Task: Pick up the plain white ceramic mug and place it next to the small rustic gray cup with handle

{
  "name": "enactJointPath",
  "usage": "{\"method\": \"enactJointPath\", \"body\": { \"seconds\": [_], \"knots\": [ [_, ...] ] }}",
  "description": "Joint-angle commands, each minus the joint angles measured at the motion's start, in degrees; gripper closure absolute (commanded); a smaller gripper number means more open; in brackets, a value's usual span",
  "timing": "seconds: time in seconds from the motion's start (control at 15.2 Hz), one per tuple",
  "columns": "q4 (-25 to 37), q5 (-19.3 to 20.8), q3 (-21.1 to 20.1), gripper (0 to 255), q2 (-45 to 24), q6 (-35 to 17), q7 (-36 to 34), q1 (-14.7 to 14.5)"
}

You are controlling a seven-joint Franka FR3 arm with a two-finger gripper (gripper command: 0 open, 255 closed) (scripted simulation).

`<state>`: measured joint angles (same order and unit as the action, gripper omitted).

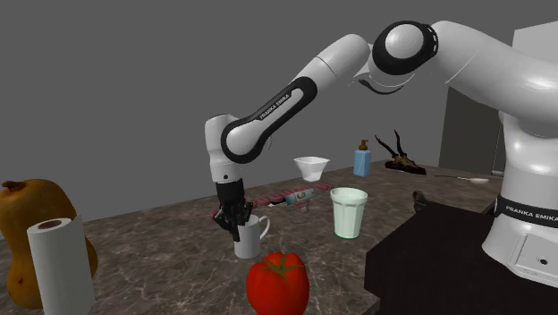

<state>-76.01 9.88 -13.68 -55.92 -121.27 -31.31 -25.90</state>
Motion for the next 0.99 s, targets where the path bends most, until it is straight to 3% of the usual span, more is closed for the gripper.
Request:
{"method": "enactJointPath", "body": {
  "seconds": [0.0, 0.92],
  "knots": [
    [0.0, 0.0, 0.0, 255, 0.0, 0.0, 0.0, 0.0],
    [-1.5, -0.7, -0.8, 255, 5.4, 3.9, 0.0, 0.6]
  ]
}}
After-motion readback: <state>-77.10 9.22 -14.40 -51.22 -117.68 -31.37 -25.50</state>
